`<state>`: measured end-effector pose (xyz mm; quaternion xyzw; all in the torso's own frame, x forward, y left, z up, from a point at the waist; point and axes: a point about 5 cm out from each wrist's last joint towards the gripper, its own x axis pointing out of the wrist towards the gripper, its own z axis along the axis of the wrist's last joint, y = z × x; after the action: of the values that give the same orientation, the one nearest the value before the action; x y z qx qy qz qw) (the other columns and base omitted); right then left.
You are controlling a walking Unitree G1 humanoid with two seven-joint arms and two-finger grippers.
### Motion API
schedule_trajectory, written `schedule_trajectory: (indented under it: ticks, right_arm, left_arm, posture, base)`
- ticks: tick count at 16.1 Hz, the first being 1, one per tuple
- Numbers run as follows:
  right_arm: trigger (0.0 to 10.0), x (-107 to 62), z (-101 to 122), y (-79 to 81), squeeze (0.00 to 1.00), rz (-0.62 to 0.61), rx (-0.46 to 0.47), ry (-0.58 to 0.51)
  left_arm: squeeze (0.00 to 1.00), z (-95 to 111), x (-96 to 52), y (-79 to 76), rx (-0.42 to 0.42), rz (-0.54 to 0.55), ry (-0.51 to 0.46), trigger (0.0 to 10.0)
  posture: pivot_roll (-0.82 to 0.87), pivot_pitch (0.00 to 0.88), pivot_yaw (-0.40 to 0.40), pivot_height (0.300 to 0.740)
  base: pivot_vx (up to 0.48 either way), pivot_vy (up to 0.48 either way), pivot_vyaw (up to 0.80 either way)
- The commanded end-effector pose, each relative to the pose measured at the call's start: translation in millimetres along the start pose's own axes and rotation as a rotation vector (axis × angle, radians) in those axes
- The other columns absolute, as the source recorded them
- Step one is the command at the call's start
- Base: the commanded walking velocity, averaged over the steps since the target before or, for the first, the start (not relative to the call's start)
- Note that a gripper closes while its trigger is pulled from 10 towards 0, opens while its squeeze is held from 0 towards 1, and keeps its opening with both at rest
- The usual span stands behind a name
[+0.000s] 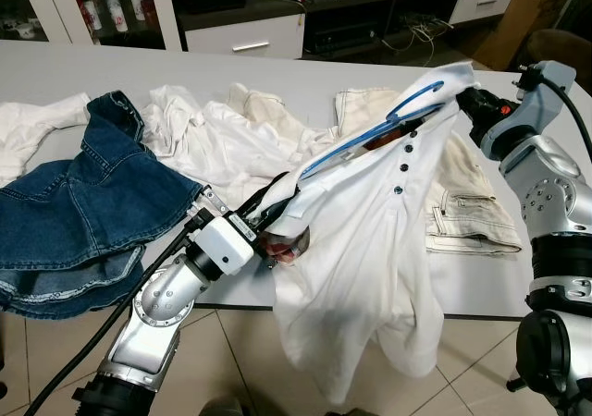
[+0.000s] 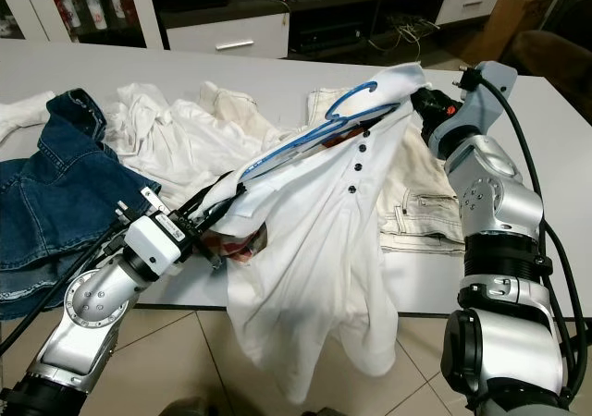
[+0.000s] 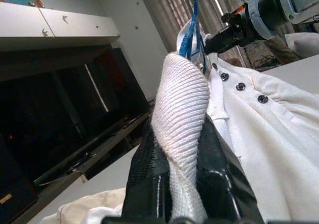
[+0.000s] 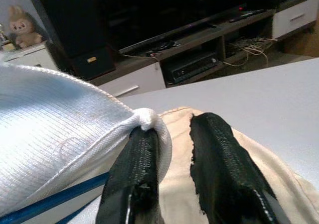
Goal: Hang hanger
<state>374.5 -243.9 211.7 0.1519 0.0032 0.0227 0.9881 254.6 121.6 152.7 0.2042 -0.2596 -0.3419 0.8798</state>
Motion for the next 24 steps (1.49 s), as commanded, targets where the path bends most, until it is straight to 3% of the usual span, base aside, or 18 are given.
schedule_trajectory:
  ticks: [1, 2, 3, 4, 7, 10, 11, 12, 13, 15, 17, 20, 21, 24]
  right_arm:
    - [0.0, -10.3, 34.3, -35.9, 0.0, -0.199, -0.038, -0.126]
    - [0.0, -12.0, 35.2, -44.6, 0.0, -0.256, -0.05, -0.129]
    - [0.0, -19.3, 34.2, -67.8, 0.0, -0.413, -0.109, -0.12]
    - [0.0, -19.3, 34.2, -67.8, 0.0, -0.413, -0.109, -0.12]
    - [0.1, -16.2, 24.8, -59.4, 0.0, -0.352, -0.087, -0.115]
    - [3.3, -9.6, 25.0, -36.7, 0.0, -0.186, -0.046, -0.149]
    - [3.3, -9.0, 25.9, -34.0, 0.0, -0.166, -0.044, -0.156]
    - [7.9, -8.0, 31.0, -20.8, 0.0, -0.073, -0.028, -0.185]
    - [10.0, -7.7, 33.4, -11.9, 0.0, -0.013, -0.02, -0.194]
    - [10.0, -7.7, 37.2, 6.7, 0.0, 0.102, -0.016, -0.206]
    - [10.0, -8.0, 38.5, 9.2, 0.0, 0.122, -0.014, -0.209]
    - [10.0, -8.9, 38.9, -8.5, 0.0, 0.054, -0.015, -0.192]
    - [10.0, -8.6, 39.1, -19.5, 0.0, -0.03, -0.051, -0.173]
    - [10.0, -7.0, 33.2, -31.8, 0.0, -0.142, -0.077, -0.131]
  left_arm:
    - [0.0, -3.0, -9.1, 8.6, 0.015, 0.04, 0.028, 10.0]
    - [0.0, -3.1, -9.4, 9.0, 0.016, 0.041, 0.029, 10.0]
    - [0.0, -2.5, -9.9, 10.9, 0.025, 0.056, 0.029, 10.0]
    - [0.0, -2.5, -9.9, 10.9, 0.025, 0.056, 0.029, 10.0]
    - [0.0, -2.0, -8.6, 19.4, 0.07, 0.121, 0.031, 10.0]
    - [0.0, -1.7, -7.4, 41.8, 0.136, 0.301, 0.046, 10.0]
    - [0.0, -1.9, -7.5, 44.6, 0.142, 0.322, 0.05, 10.0]
    - [0.0, -1.3, -6.2, 53.5, 0.155, 0.384, 0.058, 10.0]
    - [0.0, -0.7, -5.1, 57.1, 0.147, 0.413, 0.058, 10.0]
    - [0.0, -0.3, -2.4, 57.1, 0.117, 0.42, 0.048, 10.0]
    - [0.0, -1.2, -2.6, 53.5, 0.102, 0.407, 0.045, 10.0]
    - [0.0, -3.4, -9.1, 49.1, 0.052, 0.392, 0.046, 10.0]
    - [0.0, -3.0, -11.4, 50.2, 0.039, 0.395, 0.043, 10.0]
    - [0.0, -0.9, -11.7, 48.8, 0.014, 0.369, 0.026, 10.0]
  posture:
    - [0.16, 0.023, -0.057, 0.74]
    - [0.16, 0.023, -0.054, 0.74]
    - [0.16, 0.024, -0.052, 0.74]
    - [0.16, 0.024, -0.052, 0.74]
    - [0.16, 0.024, -0.051, 0.74]
    - [0.16, 0.024, -0.051, 0.74]
    - [0.16, 0.024, -0.051, 0.74]
    - [0.16, 0.024, -0.051, 0.74]
    - [0.16, 0.024, -0.055, 0.74]
    - [0.16, 0.024, -0.055, 0.74]
    - [0.16, 0.023, -0.057, 0.74]
    - [0.16, 0.026, -0.062, 0.74]
    - [0.16, 0.026, -0.063, 0.74]
    - [0.16, 0.028, -0.065, 0.74]
  base:
    - [0.0, 0.0, 0.0]
    - [0.0, 0.0, 0.0]
    - [0.0, 0.0, 0.0]
    - [0.0, 0.0, 0.0]
    - [0.0, 0.0, 0.0]
    - [0.0, 0.0, 0.0]
    - [0.0, 0.0, 0.0]
    - [0.0, 0.0, 0.0]
    - [0.0, 0.0, 0.0]
    - [0.0, 0.0, 0.0]
    - [0.0, 0.0, 0.0]
    - [0.0, 0.0, 0.0]
    - [0.0, 0.0, 0.0]
    - [0.0, 0.0, 0.0]
